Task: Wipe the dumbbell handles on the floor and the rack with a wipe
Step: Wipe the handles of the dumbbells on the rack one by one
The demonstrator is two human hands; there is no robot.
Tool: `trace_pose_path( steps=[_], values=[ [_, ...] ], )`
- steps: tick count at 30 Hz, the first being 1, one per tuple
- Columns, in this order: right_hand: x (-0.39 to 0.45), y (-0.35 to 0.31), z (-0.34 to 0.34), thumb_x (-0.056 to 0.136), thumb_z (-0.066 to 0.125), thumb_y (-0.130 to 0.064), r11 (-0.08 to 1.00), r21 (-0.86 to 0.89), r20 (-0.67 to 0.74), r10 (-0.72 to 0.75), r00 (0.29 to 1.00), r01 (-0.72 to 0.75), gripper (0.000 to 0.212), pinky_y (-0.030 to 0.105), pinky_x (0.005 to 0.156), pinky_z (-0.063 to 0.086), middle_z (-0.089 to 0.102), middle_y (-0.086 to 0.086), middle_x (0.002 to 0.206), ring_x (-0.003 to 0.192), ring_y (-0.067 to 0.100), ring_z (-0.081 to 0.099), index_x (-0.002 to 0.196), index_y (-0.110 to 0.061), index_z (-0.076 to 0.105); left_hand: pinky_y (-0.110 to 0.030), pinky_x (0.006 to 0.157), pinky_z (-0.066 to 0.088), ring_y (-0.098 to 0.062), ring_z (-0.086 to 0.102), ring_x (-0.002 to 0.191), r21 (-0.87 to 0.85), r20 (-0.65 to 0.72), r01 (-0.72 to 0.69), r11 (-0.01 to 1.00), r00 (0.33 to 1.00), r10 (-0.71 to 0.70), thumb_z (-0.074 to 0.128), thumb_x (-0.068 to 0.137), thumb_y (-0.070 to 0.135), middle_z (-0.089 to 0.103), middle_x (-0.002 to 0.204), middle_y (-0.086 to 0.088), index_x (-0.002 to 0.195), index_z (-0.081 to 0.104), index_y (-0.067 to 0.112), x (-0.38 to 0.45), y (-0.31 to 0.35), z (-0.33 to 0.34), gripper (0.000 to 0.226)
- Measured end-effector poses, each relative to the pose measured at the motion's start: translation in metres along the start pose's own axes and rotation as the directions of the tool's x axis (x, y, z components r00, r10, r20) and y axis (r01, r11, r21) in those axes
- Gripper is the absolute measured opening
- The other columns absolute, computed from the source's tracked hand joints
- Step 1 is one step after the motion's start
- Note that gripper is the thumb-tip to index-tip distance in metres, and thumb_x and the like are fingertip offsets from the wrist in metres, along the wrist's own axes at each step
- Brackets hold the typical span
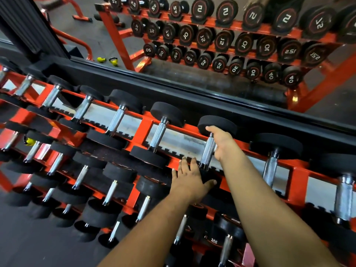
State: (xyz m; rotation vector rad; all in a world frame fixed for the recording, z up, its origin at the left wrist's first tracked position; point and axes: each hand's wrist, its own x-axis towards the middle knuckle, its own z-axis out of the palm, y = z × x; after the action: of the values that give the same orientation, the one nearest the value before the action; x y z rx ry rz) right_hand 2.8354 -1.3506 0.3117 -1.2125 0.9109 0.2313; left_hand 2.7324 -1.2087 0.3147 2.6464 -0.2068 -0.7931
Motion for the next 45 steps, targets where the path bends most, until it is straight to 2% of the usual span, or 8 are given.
trace_pose_path(
  steps=[3,8,14,19,24,29,34,45],
  values=[
    [0.0,-0.003,-0.004,0.078,0.08,-0.033,0.999,-0.024,0.069,0.035,0.997,-0.034,0.038,0.042,0.085,0.056,0.068,0.013,0.1,0.09,0.027,0.066,0.104,-0.007,0.068,-0.052,0.126,-0.003,-0.031,-0.01,0.157,0.007,0.009,0.007,1.0,1.0,-0.007,0.047,0.091,0.075,-0.011,0.169,-0.018,0.162,-0.008,0.017,-0.001,0.0,-0.002,0.107],
    [-0.007,0.004,-0.008,0.052,0.086,-0.043,1.0,0.021,0.088,-0.019,0.996,0.018,0.084,0.052,0.104,0.048,0.061,0.013,0.125,0.117,0.032,0.06,0.127,-0.012,0.061,-0.053,0.125,-0.003,-0.031,-0.011,0.156,0.007,0.011,-0.001,1.0,1.0,0.001,0.047,0.091,0.074,-0.012,0.169,-0.017,0.162,-0.009,0.016,0.0,-0.002,-0.001,0.107],
    [0.001,0.004,-0.007,0.077,0.08,-0.037,0.999,-0.045,0.098,0.019,0.995,-0.015,0.038,0.046,0.103,0.05,0.067,0.01,0.095,0.095,0.027,0.066,0.098,-0.008,0.068,-0.052,0.126,-0.003,-0.031,-0.009,0.157,0.006,0.016,0.008,1.0,1.0,-0.008,0.048,0.091,0.074,-0.013,0.169,-0.017,0.162,-0.008,0.017,-0.001,0.001,-0.002,0.107],
    [-0.007,0.005,-0.006,0.05,0.086,-0.049,1.0,-0.014,0.053,-0.025,0.998,0.026,0.085,0.049,0.101,0.05,0.064,0.012,0.121,0.112,0.032,0.061,0.124,-0.014,0.063,-0.052,0.126,-0.003,-0.03,-0.011,0.157,0.015,0.016,0.0,1.0,1.0,0.0,0.046,0.092,0.074,-0.013,0.169,-0.017,0.162,-0.008,0.016,0.0,-0.001,0.0,0.107],
    [-0.004,0.006,-0.003,0.072,0.081,-0.043,0.999,-0.011,0.066,0.032,0.997,-0.032,0.061,0.04,0.088,0.054,0.067,0.014,0.12,0.104,0.029,0.065,0.118,-0.006,0.065,-0.052,0.126,-0.004,-0.031,-0.009,0.157,0.01,0.016,0.015,1.0,1.0,-0.016,0.047,0.09,0.075,-0.013,0.169,-0.017,0.162,-0.009,0.018,0.0,0.001,-0.001,0.107],
    [-0.003,0.012,-0.007,0.048,0.084,-0.055,1.0,0.003,0.051,-0.024,0.998,0.024,0.092,0.05,0.106,0.046,0.062,0.01,0.128,0.117,0.03,0.059,0.129,-0.017,0.062,-0.052,0.125,-0.003,-0.031,-0.009,0.157,0.012,0.009,0.007,1.0,1.0,-0.007,0.048,0.091,0.075,-0.012,0.169,-0.018,0.162,-0.008,0.016,0.001,-0.001,0.0,0.107],
    [-0.013,0.015,-0.003,0.08,0.079,-0.04,0.999,0.029,0.083,0.034,0.996,-0.036,0.052,0.048,0.1,0.052,0.069,0.019,0.117,0.108,0.035,0.066,0.118,-0.006,0.067,-0.053,0.126,-0.002,-0.031,-0.008,0.157,0.009,0.003,0.009,1.0,1.0,-0.009,0.047,0.09,0.075,-0.011,0.169,-0.018,0.162,-0.007,0.016,0.0,0.0,0.0,0.108],
    [-0.019,0.031,-0.011,0.082,0.077,-0.042,0.997,0.001,0.169,0.074,0.983,-0.075,0.047,0.044,0.09,0.055,0.069,0.018,0.117,0.1,0.031,0.067,0.115,-0.01,0.067,-0.053,0.126,-0.002,-0.032,-0.008,0.157,0.004,0.001,0.002,1.0,1.0,-0.002,0.048,0.09,0.076,-0.01,0.169,-0.018,0.162,-0.006,0.016,0.001,-0.002,0.002,0.108]
  ],
)
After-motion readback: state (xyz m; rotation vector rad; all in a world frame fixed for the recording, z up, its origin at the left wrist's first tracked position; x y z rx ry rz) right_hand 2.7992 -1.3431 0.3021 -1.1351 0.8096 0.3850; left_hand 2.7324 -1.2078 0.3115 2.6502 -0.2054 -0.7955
